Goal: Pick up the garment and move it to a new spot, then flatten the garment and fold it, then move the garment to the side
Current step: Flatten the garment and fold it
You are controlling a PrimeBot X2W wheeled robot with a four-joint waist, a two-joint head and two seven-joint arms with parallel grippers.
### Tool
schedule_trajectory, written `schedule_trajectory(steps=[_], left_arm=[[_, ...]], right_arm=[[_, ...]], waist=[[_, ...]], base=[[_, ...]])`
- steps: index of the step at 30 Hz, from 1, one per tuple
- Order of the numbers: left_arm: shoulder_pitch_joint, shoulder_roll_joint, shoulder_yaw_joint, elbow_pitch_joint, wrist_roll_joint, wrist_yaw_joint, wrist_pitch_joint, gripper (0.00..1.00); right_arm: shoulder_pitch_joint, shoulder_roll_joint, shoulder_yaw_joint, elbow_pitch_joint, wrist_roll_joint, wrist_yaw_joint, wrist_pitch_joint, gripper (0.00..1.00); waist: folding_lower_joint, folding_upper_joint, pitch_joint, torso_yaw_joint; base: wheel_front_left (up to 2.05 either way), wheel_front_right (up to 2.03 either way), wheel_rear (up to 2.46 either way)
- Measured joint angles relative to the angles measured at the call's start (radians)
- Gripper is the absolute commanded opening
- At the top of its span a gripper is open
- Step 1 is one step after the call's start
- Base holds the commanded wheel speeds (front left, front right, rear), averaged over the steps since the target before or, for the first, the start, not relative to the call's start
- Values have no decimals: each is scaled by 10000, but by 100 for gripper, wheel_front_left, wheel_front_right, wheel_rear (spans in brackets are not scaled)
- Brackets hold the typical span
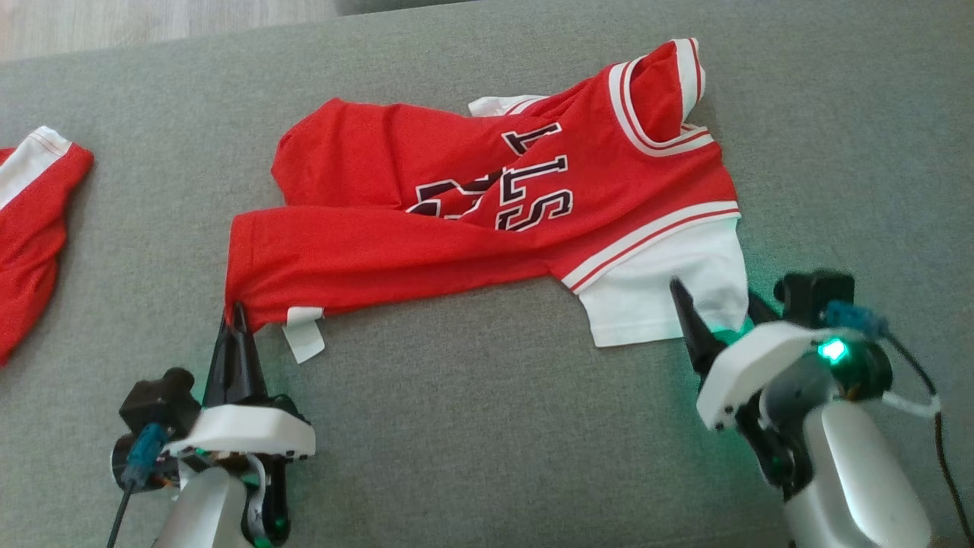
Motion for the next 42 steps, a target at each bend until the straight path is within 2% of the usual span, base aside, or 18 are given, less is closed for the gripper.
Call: schedule_trajectory(steps=[8, 10, 14, 18, 21, 23, 24, 27, 29, 32, 37, 39, 42], left_arm=[[-1, -4, -2, 2, 0, -23, 0, 0], [0, -4, 0, 2, 0, -23, 0, 0], [9, -12, 31, -105, -40, -125, 0, 0], [19, -211, 255, -855, -663, -617, -2, 0], [17, -297, 328, -1858, -1239, -1126, 36, 0], [17, -288, 412, -2859, -1567, -1264, 305, 0], [17, -288, 412, -2859, -1567, -1264, 305, 0], [22, -203, 458, -4671, -2084, -1298, 1062, 0], [61, -67, 454, -5839, -2284, -1241, 1647, 0], [228, 67, 451, -7515, -2648, -934, 2454, 0], [234, 318, 449, -9547, -2863, -414, 3542, 0], [103, 347, 441, -10004, -3058, -182, 4006, 0], [-523, 571, 460, -9914, -3041, -8, 4468, 0]], right_arm=[[370, 0, -71, -150, 23, 0, 295, 100], [372, 0, -98, -232, 23, 0, 267, 0], [377, 0, -251, -539, 94, 0, 31, 0], [457, 2, -456, -1302, 550, 0, -345, 0], [456, 4, -679, -2215, 744, 0, -477, 0], [457, 4, -892, -2941, 771, 0, -476, 0], [457, 4, -892, -2941, 771, 0, -476, 0], [457, 4, -1212, -4226, 727, 0, -284, 0], [458, 6, -1421, -5104, 702, 0, -63, 0], [448, 6, -1749, -6472, 483, 0, 286, 0], [205, 6, -2165, -8516, 171, 0, 980, 0], [-171, -4, -2184, -8870, 171, 0, 1377, 0], [-1000, -115, -2098, -8433, 648, 0, 1885, 0]], waist=[[0, 0, -10, 26], [0, 0, -22, 24], [0, 0, -102, 3], [-1, 0, -247, -16], [0, 0, -379, -34], [0, 0, -480, -44], [0, 0, -480, -44], [0, 0, -596, -66], [-1, 0, -641, -78], [-1, 0, -687, -72], [-2, 0, -711, -15], [-2, 0, -635, -10], [-1, 0, -381, 9]], base=[[0, 0, 0], [0, 0, 0], [0, 0, 0], [0, 0, 0], [0, 0, 0], [0, 0, 0], [0, 0, 0], [0, 0, 0], [0, 0, 0], [0, 0, 0], [0, 0, 0], [0, 0, 0], [0, 0, 0]])
